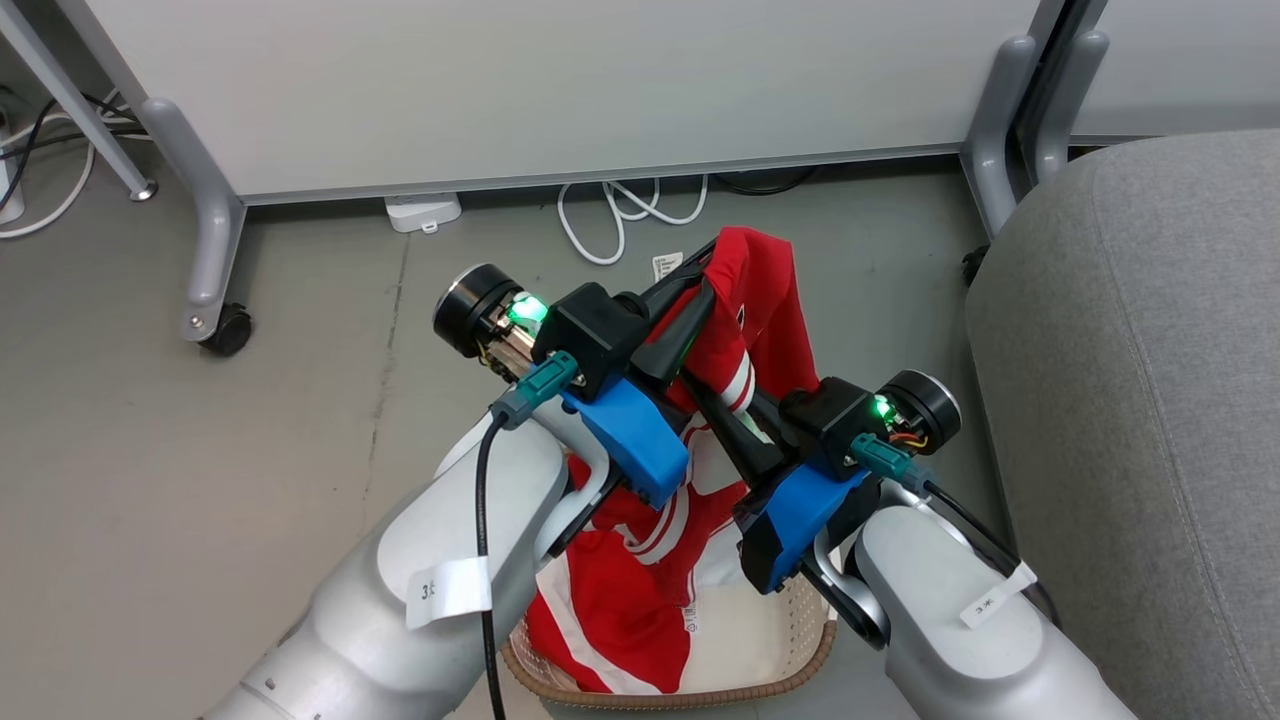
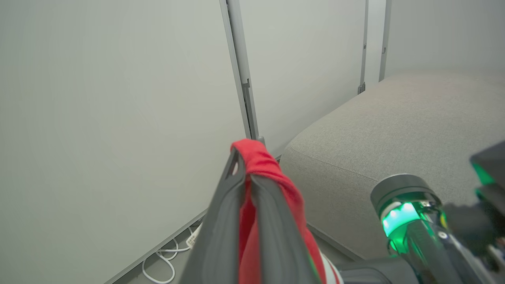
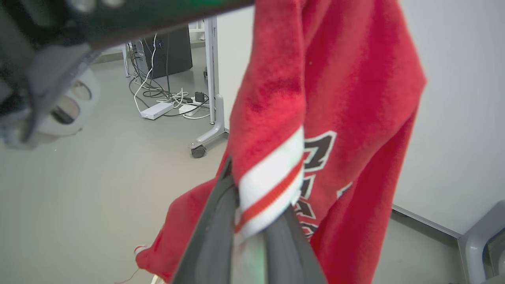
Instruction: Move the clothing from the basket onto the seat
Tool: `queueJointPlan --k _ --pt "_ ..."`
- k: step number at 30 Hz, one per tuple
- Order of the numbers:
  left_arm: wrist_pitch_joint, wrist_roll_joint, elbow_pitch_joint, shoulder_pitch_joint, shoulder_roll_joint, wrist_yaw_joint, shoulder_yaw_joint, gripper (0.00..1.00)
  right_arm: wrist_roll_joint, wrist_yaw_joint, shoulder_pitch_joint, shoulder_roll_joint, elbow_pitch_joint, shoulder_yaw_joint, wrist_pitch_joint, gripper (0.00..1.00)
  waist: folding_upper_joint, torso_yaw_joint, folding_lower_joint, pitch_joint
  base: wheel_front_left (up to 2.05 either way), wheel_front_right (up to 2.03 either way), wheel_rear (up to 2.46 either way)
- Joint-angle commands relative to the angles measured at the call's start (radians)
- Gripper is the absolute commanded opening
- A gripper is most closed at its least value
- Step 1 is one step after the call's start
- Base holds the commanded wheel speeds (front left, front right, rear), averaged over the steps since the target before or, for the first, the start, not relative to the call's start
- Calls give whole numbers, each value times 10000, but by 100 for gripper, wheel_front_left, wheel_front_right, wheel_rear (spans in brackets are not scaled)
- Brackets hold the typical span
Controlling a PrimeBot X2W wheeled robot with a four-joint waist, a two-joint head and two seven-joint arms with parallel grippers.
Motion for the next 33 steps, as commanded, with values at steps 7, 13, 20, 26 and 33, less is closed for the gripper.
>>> queueJointPlan --k 7,13,20,26,33 --pt "-52 -13 42 -117 79 -10 85 0 102 1 -84 -24 -139 15 -35 0 -1 -40 -1 10 0 0 0" --pt "-52 -46 120 -59 87 -8 161 0 156 1 -50 -23 -144 37 -35 0 -1 -68 -1 -5 0 0 0" --pt "-50 182 236 -71 29 -9 333 100 175 1 -61 -23 -235 16 -35 0 -1 -89 -1 31 0 0 0" --pt "-50 297 222 25 73 -9 544 100 109 1 -62 -23 -310 -82 -35 0 -1 -123 -1 61 0 0 0" --pt "-50 438 -71 144 112 -9 791 100 106 1 78 -23 -581 -515 -36 0 -1 -250 -1 132 0 0 0"
